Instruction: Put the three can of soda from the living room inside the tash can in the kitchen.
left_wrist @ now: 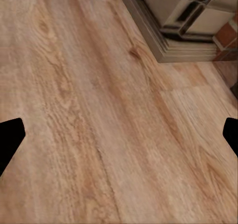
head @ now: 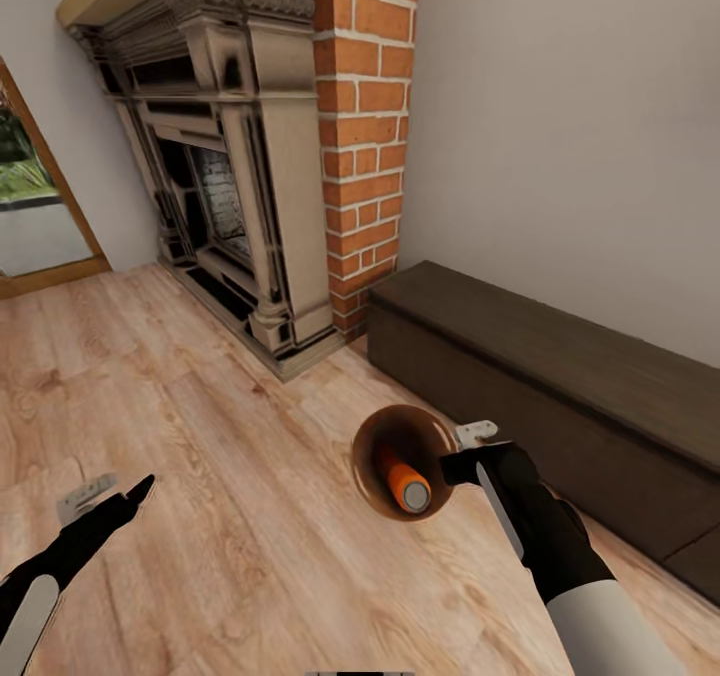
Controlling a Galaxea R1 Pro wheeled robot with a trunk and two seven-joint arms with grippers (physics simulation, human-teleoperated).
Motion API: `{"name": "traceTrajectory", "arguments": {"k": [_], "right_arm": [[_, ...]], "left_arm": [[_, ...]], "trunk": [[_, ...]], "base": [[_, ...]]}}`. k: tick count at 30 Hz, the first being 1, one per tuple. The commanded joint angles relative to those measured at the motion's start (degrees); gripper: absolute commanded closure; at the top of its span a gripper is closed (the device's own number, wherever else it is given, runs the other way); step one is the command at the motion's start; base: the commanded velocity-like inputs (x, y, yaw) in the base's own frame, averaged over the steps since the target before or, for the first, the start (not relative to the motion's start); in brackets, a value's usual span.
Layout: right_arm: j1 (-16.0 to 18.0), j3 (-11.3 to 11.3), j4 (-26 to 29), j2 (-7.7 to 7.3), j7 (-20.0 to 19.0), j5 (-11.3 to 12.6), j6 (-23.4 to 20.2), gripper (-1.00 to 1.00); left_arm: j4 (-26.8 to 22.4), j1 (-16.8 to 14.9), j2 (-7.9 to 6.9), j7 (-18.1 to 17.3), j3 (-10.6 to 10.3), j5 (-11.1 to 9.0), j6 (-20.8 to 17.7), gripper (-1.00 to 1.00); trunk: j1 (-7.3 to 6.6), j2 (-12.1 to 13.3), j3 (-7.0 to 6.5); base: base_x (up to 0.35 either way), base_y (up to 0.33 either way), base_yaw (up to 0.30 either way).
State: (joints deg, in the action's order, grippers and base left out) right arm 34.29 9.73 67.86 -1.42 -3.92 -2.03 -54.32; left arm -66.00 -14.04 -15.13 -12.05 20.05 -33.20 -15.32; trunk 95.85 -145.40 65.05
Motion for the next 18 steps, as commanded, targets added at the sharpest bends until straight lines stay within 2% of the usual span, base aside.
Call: {"name": "traceTrajectory", "arguments": {"k": [1,7,18], "right_arm": [[0.02,0.03,0.02,0.03,-0.24,0.89,0.00,1.00],[-0.08,0.10,0.00,0.10,-0.15,0.96,0.00,1.00],[-0.15,0.20,-0.16,0.11,-0.05,1.06,-0.04,1.00]], "left_arm": [[-0.45,0.28,0.10,-0.26,0.64,0.09,-0.08,-1.00],[-0.87,0.71,0.28,-0.53,1.60,0.31,-0.05,-1.00],[-0.64,0.77,0.43,-0.11,1.75,0.49,0.51,-1.00]], "trunk": [[-0.01,0.00,-0.01],[-0.01,0.00,-0.01],[-0.01,0.00,-0.01]], "base": [[0.287,0.000,0.257],[0.285,0.000,0.257],[0.284,0.000,0.257]]}}
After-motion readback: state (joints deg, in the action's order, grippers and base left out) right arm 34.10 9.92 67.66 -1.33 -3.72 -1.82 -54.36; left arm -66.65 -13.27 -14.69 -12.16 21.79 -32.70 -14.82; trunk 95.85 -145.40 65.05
